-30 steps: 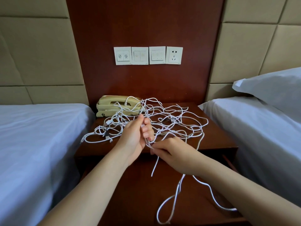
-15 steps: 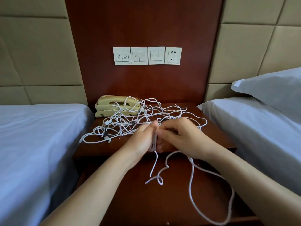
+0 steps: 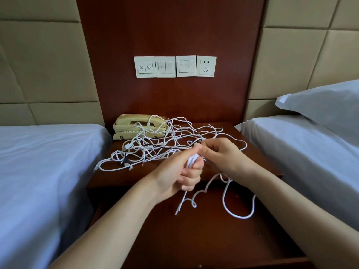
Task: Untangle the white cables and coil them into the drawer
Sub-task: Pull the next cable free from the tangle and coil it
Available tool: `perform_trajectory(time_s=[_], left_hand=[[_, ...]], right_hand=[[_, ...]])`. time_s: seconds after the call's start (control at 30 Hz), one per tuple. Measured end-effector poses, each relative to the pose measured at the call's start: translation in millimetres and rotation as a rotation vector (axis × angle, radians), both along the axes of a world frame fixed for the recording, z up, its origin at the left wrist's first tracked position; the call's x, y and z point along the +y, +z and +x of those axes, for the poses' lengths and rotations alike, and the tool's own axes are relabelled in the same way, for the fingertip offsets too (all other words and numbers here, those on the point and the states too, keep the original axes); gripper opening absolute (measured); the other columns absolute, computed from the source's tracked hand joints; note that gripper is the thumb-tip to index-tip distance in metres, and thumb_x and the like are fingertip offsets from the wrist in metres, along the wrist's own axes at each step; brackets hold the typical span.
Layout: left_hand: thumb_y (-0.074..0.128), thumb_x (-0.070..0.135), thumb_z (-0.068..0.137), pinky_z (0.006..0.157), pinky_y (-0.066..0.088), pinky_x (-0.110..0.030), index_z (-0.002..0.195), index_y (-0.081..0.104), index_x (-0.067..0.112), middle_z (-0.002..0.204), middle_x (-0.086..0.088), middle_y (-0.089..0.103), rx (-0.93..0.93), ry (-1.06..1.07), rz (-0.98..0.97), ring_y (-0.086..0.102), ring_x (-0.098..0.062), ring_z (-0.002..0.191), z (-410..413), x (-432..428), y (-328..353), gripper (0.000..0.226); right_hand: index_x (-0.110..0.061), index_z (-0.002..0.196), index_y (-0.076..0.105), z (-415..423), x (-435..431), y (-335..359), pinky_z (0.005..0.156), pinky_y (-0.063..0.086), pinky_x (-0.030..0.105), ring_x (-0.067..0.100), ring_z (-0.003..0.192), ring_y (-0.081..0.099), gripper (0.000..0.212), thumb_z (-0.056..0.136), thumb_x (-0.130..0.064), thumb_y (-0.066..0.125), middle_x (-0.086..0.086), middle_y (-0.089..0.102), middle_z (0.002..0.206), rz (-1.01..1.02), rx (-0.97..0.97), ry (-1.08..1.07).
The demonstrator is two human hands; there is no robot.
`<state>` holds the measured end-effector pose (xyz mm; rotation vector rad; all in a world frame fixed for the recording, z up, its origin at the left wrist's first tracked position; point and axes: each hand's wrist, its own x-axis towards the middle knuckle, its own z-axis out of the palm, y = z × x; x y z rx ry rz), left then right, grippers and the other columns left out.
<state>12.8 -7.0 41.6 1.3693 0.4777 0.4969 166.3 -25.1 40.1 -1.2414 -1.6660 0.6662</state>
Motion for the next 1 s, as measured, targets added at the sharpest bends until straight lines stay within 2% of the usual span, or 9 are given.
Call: perform_trajectory(time_s=[0.13,0.27,0.4,0.57,0.73,0.8,0.87,0.93,1.0], left_hand=[[0.032,0.036,0.096,0.036,0.021,-0.016,0.058,0.036,0.016,0.045,0.009,0.020,-0.091,0.033,-0.066,0.017,-0.002,0.034,0,5,-2,0.043],[0.028,0.035,0.099,0.035,0.020,-0.016,0.057,0.039,0.016,0.045,0.008,0.020,-0.163,0.074,-0.141,0.017,-0.002,0.034,1,7,-4,0.047],[0.027,0.036,0.100,0.034,0.021,-0.015,0.058,0.038,0.016,0.043,0.009,0.021,-0.307,0.173,-0.260,0.019,-0.002,0.032,-3,13,3,0.047],[0.028,0.037,0.101,0.034,0.022,-0.015,0.063,0.038,0.017,0.044,0.010,0.023,-0.372,0.315,-0.307,0.021,-0.002,0.032,-9,20,7,0.044],[0.025,0.037,0.103,0.035,0.025,-0.015,0.068,0.039,0.016,0.041,0.007,0.026,-0.355,0.486,-0.260,0.023,-0.003,0.032,-17,36,3,0.043],[0.026,0.034,0.103,0.035,0.026,-0.016,0.068,0.039,0.015,0.041,0.010,0.027,-0.294,0.566,-0.134,0.024,-0.004,0.032,-15,39,0,0.042],[0.025,0.031,0.103,0.035,0.028,-0.016,0.067,0.038,0.013,0.038,0.010,0.027,-0.262,0.628,-0.022,0.025,-0.004,0.030,-15,42,-1,0.042],[0.025,0.030,0.104,0.035,0.029,-0.014,0.067,0.037,0.013,0.038,0.010,0.028,-0.242,0.644,0.016,0.027,-0.004,0.030,-16,45,0,0.042],[0.026,0.029,0.103,0.036,0.028,-0.013,0.067,0.037,0.012,0.037,0.009,0.030,-0.205,0.623,0.043,0.029,-0.005,0.030,-15,43,2,0.042]], right_hand=[[-0.001,0.078,0.050,0,3,-10,0.036,0.017,0.019,0.009,0.042,0.018,0.045,0.082,-0.045,0.050,0.002,0.023,0.054,-0.133,0.166,0.048],[-0.004,0.081,0.051,-1,3,-17,0.036,0.017,0.017,0.006,0.041,0.018,0.033,0.094,-0.033,0.045,-0.004,0.026,0.050,-0.215,0.254,0.087],[-0.015,0.075,0.060,-6,-2,-25,0.036,0.021,0.014,0.004,0.039,0.024,0.030,0.099,-0.019,0.043,-0.002,0.030,0.050,-0.235,0.093,0.121],[-0.021,0.092,0.067,-20,-11,-26,0.050,0.031,0.012,0.002,0.047,0.037,0.023,0.098,-0.015,0.046,-0.010,0.041,0.052,-0.132,-0.261,0.166],[-0.016,0.103,0.069,-36,-24,-23,0.068,0.046,0.028,0.017,0.066,0.056,0.021,0.096,-0.020,0.050,0.007,0.066,0.075,-0.045,-0.530,0.164],[-0.006,0.099,0.068,-43,-29,-16,0.073,0.045,0.032,0.024,0.074,0.059,0.024,0.096,-0.021,0.050,0.014,0.066,0.080,-0.001,-0.565,0.194],[0.001,0.093,0.066,-47,-33,-9,0.066,0.043,0.026,0.020,0.065,0.055,0.029,0.097,-0.022,0.049,0.014,0.062,0.071,0.038,-0.564,0.235],[-0.003,0.091,0.068,-49,-37,0,0.059,0.036,0.016,0.011,0.059,0.051,0.026,0.097,-0.021,0.050,0.001,0.055,0.061,0.081,-0.528,0.240],[-0.008,0.089,0.070,-48,-37,6,0.057,0.034,0.014,0.007,0.057,0.049,0.023,0.096,-0.020,0.051,-0.004,0.053,0.059,0.148,-0.485,0.209]])
